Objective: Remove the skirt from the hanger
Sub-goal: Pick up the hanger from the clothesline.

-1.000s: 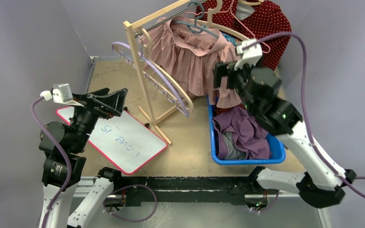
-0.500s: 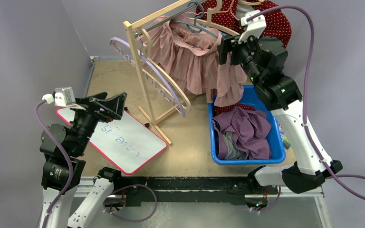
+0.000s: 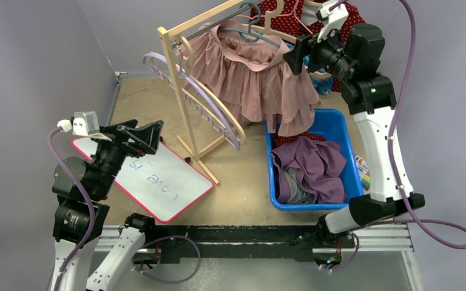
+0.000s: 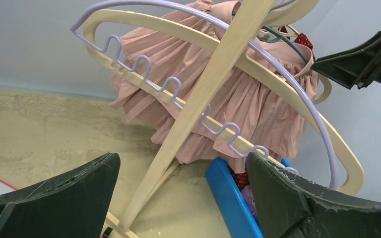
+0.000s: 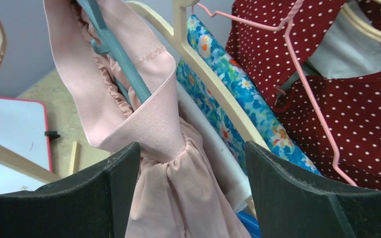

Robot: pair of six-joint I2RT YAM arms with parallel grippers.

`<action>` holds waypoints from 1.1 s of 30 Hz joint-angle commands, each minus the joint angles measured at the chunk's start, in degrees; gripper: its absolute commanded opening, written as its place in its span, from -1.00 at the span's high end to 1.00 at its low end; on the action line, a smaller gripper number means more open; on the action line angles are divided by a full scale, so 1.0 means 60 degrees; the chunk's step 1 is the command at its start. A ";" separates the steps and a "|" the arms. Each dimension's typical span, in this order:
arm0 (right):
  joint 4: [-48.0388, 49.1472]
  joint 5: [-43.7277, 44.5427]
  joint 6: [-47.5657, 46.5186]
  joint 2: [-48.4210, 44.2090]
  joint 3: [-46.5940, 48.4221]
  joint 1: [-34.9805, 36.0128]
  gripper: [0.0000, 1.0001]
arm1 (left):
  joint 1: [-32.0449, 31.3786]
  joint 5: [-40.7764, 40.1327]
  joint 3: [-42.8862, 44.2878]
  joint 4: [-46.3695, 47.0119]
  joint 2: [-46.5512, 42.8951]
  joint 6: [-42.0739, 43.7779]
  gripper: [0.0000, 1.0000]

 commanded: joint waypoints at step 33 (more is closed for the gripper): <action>0.4302 -0.4852 0.2033 0.0261 -0.2612 0.0046 -0.06 | -0.0366 0.0964 -0.0514 0.1618 -0.0378 -0.1244 -1.00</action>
